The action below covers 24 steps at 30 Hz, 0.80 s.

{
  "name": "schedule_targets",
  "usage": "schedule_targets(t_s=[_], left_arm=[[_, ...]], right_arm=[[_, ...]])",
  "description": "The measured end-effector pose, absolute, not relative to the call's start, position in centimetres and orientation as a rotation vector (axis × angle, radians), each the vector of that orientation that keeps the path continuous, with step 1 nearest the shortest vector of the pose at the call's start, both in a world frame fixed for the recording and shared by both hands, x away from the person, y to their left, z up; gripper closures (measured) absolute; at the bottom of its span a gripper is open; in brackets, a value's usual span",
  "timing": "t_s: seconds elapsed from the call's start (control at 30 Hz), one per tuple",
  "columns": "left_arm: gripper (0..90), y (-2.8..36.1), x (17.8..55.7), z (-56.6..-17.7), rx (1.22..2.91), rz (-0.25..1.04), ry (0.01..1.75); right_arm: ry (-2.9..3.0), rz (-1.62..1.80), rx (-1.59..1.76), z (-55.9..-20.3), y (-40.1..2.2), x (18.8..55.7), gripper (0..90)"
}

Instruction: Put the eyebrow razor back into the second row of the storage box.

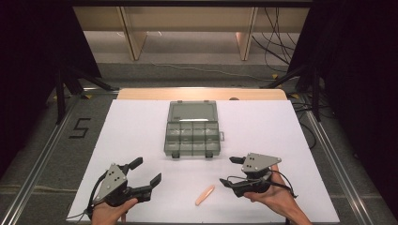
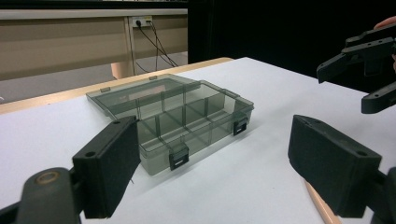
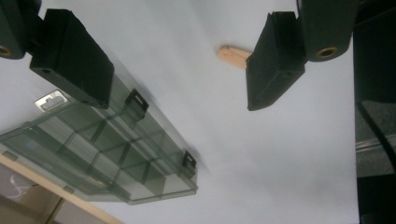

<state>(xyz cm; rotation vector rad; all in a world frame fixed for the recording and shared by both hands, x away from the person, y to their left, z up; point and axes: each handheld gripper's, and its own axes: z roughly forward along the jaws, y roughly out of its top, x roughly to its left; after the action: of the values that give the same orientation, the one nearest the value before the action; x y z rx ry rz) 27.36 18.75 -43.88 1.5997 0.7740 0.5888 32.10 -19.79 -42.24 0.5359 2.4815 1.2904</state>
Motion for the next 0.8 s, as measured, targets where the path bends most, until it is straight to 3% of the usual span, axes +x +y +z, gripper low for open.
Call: schedule_targets(t_s=[0.8], left_arm=[[16.6, 18.8, 27.4, -43.9, 1.607, 0.586, 0.791]], right_arm=[[2.837, 0.987, 0.197, -42.6, -13.8, 33.4, 33.1]])
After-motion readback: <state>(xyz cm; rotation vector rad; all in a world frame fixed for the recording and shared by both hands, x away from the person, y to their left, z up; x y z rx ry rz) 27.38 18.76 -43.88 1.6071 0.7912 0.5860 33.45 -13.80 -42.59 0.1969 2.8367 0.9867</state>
